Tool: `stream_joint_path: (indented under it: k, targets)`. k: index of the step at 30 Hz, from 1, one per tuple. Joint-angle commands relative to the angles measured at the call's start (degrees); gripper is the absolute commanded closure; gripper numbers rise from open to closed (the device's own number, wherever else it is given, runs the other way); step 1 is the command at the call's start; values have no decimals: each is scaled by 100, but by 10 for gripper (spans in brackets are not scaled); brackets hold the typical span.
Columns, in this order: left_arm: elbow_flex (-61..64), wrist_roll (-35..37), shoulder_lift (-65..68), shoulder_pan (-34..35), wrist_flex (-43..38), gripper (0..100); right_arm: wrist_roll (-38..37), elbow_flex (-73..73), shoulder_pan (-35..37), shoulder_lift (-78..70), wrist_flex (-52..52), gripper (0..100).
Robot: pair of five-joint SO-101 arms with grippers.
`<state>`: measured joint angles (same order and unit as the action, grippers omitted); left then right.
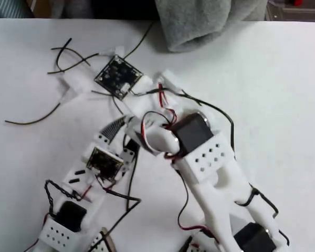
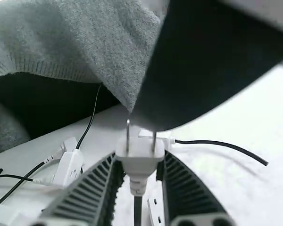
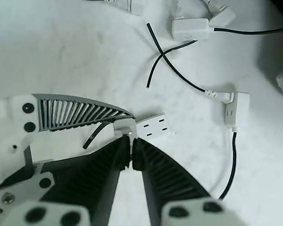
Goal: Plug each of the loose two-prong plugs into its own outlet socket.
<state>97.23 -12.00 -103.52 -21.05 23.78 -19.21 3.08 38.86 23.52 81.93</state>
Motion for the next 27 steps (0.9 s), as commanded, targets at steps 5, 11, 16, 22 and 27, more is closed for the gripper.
stream_joint_path:
  k: [5, 11, 16, 22, 27]
  targets:
    - [-26, 35, -101, 22, 9, 977, -18, 132, -22, -936, -620, 979]
    - [-26, 44, -101, 22, 18, 977, -26, 369, -505, -1446, -1420, 979]
    - [-26, 53, -101, 22, 18, 977, -26, 360, -1051, -1798, -1754, 979]
    - [-26, 53, -101, 22, 18, 977, -35, 114, -1323, -1727, -1701, 979]
    - [-26, 44, -101, 22, 18, 977, -35, -949, -1051, -936, -655, 979]
